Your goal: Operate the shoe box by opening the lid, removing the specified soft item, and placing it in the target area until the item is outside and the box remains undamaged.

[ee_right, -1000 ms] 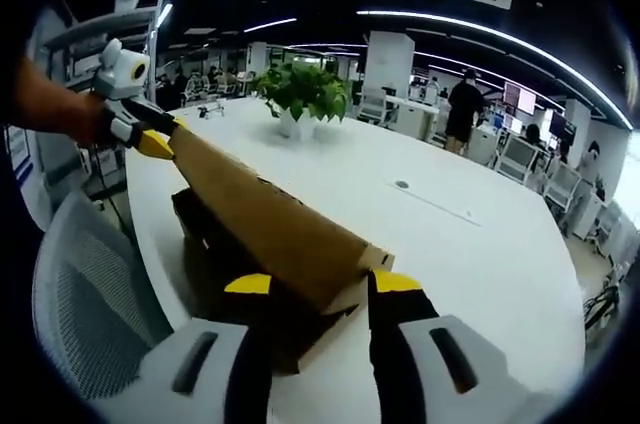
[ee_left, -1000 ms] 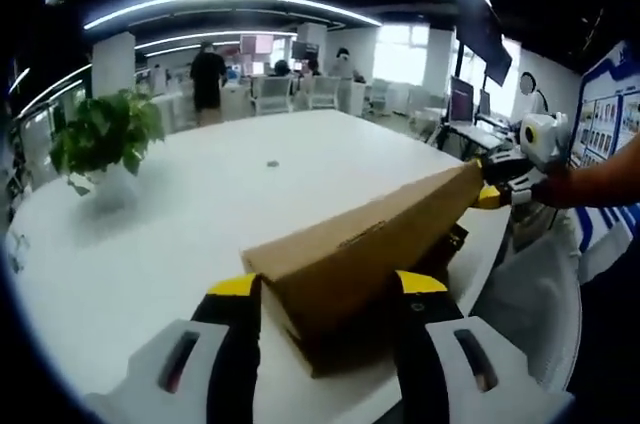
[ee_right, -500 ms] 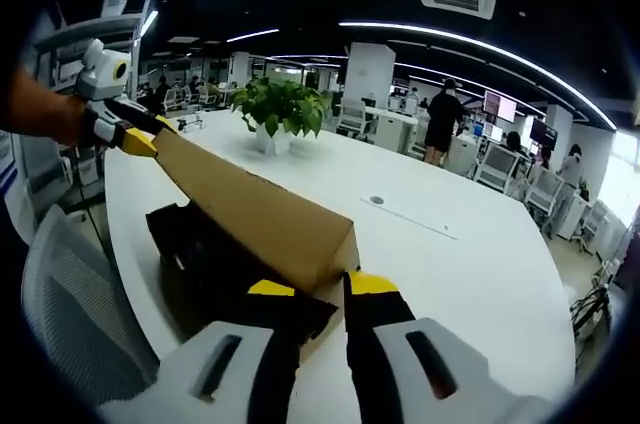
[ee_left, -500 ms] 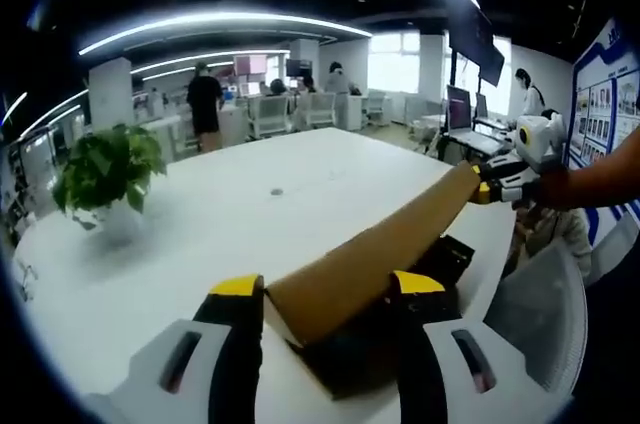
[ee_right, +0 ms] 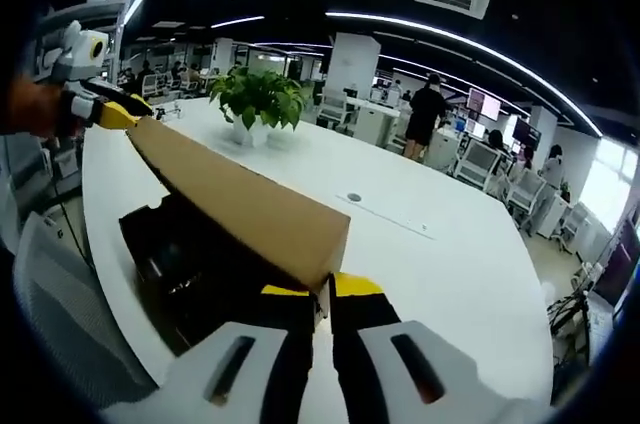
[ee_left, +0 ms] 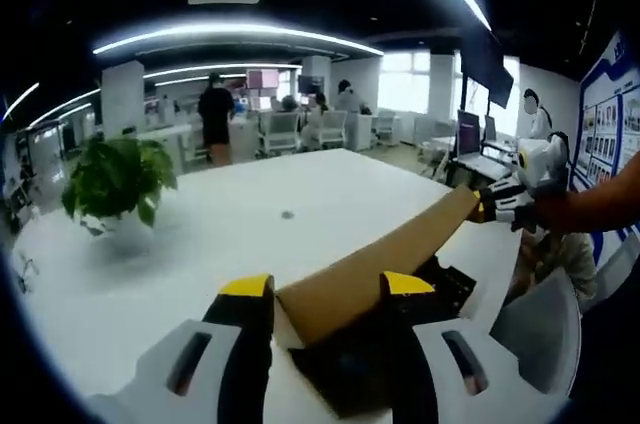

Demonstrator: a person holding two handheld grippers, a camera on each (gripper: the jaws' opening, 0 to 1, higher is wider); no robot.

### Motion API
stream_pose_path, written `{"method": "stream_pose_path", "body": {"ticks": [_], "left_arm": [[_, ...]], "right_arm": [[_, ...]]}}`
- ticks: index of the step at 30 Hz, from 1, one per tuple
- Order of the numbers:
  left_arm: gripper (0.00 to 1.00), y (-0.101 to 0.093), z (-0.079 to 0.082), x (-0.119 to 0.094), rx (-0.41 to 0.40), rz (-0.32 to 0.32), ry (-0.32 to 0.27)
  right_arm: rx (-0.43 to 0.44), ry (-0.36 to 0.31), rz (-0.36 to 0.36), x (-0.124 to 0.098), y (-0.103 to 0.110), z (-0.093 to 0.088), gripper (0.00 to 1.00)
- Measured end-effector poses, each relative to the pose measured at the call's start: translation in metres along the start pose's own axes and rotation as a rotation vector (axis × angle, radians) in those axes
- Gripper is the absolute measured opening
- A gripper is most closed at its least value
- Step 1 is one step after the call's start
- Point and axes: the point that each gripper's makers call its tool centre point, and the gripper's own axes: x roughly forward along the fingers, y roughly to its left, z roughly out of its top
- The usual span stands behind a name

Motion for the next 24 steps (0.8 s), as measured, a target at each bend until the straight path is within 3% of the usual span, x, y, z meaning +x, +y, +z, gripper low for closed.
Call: {"method": "stream_pose_path", "body": {"ticks": [3,6,7,10,14,18,20,24], "left_arm": [[0.38,0.005,-0.004,-0.011,0.016,0.036,-0.002],[0.34,0.017,-0.026,-0.023,-0.038,0.085,0.031],[0.34,0.023,-0.042,-0.025,-0.059,0.091,0.068],[0.32,0.019,-0.073,-0.026,-0.095,0.071,0.148],[0.33,0.010,-0.110,-0.020,-0.073,0.044,0.248],[0.30,0.002,-0.133,-0.011,-0.102,0.028,0.319],[0.28,0.003,-0.142,-0.007,-0.082,0.024,0.345],[0.23,0.008,-0.160,-0.002,-0.121,0.045,0.396]], "right_arm": [[0.008,0.013,-0.005,0.002,-0.004,0.003,0.02],[0.007,0.020,-0.005,0.003,-0.006,0.005,0.01],[0.009,0.021,-0.004,0.004,-0.007,0.005,0.01],[0.011,0.019,-0.001,0.004,-0.007,0.005,0.01],[0.015,0.019,0.002,0.005,-0.008,0.006,0.01],[0.020,0.023,0.007,0.005,-0.009,0.007,0.01],[0.025,0.026,0.010,0.006,-0.010,0.007,0.01],[0.033,0.033,0.015,0.009,-0.013,0.011,0.01]]}}
